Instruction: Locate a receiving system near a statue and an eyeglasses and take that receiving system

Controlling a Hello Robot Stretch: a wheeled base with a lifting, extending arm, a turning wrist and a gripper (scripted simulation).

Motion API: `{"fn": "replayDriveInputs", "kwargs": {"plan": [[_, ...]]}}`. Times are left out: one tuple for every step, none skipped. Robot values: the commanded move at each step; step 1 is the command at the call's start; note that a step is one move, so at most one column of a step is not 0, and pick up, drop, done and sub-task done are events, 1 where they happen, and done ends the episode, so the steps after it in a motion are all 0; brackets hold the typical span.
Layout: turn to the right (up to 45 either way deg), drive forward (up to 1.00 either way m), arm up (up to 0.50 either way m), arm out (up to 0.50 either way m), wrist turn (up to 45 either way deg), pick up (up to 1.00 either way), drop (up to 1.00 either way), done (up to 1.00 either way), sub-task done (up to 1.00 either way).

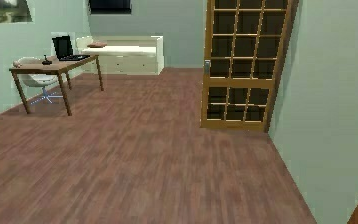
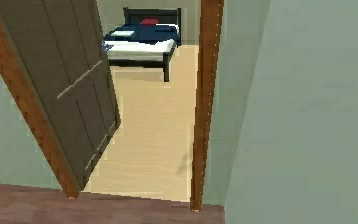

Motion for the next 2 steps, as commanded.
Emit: {"fn": "replayDriveInputs", "kwargs": {"plan": [[6.0,0.0,0.0,0.0,0.0,0.0,0.0,0.0,0.0],[0.0,0.1,0.0,0.0,0.0,0.0,0.0,0.0,0.0]]}}
